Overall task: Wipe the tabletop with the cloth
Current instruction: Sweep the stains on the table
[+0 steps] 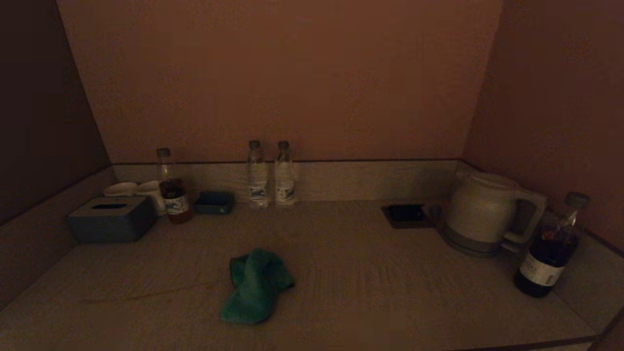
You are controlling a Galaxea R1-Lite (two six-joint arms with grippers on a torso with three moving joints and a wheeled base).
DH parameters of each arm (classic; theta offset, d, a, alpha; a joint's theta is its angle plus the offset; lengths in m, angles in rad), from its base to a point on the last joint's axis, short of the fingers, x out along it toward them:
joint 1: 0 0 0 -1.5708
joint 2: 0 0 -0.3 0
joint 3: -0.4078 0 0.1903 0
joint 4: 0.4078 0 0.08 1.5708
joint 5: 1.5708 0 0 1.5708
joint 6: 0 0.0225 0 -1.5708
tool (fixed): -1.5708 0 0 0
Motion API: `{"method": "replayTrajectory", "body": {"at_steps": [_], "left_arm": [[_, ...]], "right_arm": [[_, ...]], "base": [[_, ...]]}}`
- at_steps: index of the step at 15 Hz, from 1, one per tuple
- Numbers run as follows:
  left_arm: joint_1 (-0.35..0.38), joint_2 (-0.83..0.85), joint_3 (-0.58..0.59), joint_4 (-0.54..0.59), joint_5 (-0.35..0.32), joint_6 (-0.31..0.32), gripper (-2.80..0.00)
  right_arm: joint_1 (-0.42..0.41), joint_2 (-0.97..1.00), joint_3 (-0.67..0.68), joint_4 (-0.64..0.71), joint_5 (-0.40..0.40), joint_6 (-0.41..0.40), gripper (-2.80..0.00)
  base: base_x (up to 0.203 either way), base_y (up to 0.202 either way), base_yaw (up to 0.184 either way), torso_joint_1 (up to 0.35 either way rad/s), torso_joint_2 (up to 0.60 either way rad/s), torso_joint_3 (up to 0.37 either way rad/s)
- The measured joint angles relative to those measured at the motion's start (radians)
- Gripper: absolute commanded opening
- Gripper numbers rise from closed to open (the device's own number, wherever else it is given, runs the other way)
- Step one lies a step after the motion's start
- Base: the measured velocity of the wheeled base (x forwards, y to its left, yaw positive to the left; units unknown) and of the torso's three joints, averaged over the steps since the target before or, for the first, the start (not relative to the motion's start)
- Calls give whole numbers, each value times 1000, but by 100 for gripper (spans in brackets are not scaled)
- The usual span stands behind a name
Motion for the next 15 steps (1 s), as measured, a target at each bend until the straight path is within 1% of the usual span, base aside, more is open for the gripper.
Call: {"method": "replayTrajectory", "body": {"at_steps": [5, 7, 10, 12, 14, 15], "left_arm": [[0, 0, -1, 2, 8, 5, -280], [0, 0, -10, 4, 9, 9, -280], [-1, 25, -119, 55, -7, -3, -280], [-3, 127, -204, 76, -42, -45, -280], [-4, 329, -300, 76, -106, -106, -280], [-7, 462, -355, 74, -146, -134, -280]], "right_arm": [[0, -2, 1, 42, 1, 52, -280], [0, -2, 2, 43, 1, 54, -280], [0, -2, 2, 42, 1, 54, -280], [0, -2, 2, 42, 1, 54, -280], [0, -2, 2, 42, 1, 54, -280], [0, -2, 2, 42, 1, 54, -280]], "base": [[0, 0, 0, 0, 0, 0], [0, 0, 0, 0, 0, 0], [0, 0, 0, 0, 0, 0], [0, 0, 0, 0, 0, 0], [0, 0, 0, 0, 0, 0], [0, 0, 0, 0, 0, 0]]}}
